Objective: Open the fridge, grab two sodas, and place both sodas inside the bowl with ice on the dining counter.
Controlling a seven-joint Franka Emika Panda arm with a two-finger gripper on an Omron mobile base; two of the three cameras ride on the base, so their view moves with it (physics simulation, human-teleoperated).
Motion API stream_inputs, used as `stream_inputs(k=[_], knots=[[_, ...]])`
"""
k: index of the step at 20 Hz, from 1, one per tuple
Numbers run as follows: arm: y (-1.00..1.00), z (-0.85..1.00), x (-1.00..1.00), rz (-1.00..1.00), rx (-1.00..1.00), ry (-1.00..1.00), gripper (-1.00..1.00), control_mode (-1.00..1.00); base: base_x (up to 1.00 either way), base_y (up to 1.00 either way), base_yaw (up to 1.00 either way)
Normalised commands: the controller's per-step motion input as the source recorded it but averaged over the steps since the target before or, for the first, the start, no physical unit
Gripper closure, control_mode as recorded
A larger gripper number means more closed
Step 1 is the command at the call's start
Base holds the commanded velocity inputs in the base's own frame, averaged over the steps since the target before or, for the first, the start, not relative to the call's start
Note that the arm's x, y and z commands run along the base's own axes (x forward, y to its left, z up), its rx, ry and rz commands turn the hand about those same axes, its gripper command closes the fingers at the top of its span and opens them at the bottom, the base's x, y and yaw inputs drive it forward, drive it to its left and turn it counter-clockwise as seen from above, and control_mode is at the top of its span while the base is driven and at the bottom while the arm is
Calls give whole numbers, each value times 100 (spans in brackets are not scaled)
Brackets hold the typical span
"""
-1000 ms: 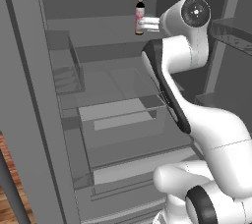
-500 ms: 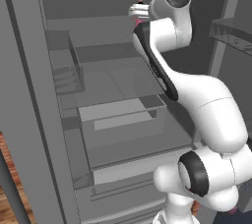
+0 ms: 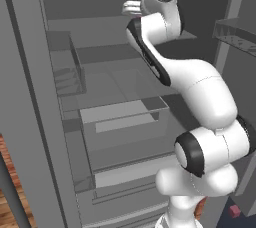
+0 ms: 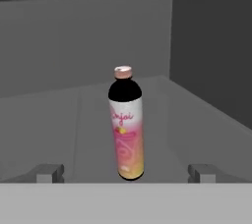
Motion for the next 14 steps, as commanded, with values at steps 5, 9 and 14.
stream_inputs(k=[5,9,14], knots=[[0,-5,34,0,-3,2,-100,-100,0,0,0],[0,-6,31,0,-2,3,-100,-100,0,0,0],[0,-6,24,0,0,3,-100,-100,0,0,0]])
